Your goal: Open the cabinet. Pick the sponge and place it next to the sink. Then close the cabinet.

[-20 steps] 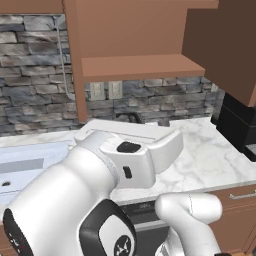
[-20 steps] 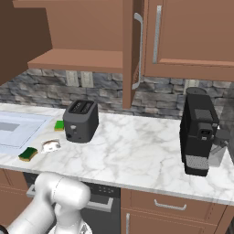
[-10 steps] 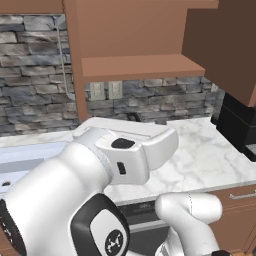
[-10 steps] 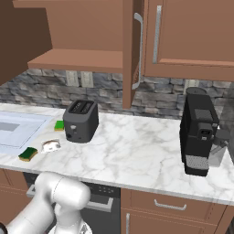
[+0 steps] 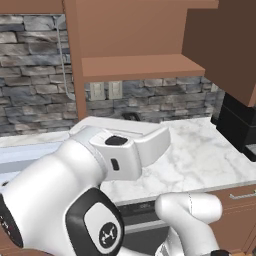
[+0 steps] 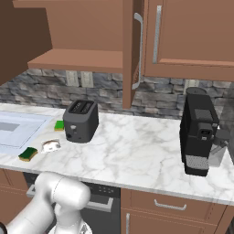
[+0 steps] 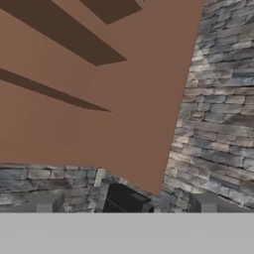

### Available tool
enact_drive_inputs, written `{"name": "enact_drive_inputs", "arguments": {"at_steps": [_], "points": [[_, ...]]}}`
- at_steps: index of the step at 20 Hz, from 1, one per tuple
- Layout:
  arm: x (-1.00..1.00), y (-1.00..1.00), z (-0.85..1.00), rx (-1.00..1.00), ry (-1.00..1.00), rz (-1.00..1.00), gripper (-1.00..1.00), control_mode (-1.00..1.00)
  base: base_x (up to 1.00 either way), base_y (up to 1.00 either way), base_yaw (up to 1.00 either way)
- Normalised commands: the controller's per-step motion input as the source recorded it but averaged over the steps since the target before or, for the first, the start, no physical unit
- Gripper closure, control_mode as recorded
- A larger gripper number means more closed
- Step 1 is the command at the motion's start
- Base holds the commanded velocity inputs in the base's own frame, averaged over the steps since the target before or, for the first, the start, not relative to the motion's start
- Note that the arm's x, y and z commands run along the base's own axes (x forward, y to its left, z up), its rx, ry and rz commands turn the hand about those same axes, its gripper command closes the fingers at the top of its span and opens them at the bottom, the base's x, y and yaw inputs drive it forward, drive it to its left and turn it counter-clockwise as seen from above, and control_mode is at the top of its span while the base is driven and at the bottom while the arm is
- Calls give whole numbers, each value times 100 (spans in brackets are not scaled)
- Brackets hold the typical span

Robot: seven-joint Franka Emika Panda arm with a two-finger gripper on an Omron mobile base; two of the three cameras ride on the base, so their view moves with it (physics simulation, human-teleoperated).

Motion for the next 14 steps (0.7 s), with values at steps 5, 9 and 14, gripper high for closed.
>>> {"name": "enact_drive_inputs", "arguments": {"at_steps": [5,9,14], "points": [[0,15,-5,0,0,0,-100,-100,0,0,0],[5,30,-13,0,0,0,-100,-100,0,0,0],[20,21,-20,0,0,0,-100,-100,0,0,0]]}}
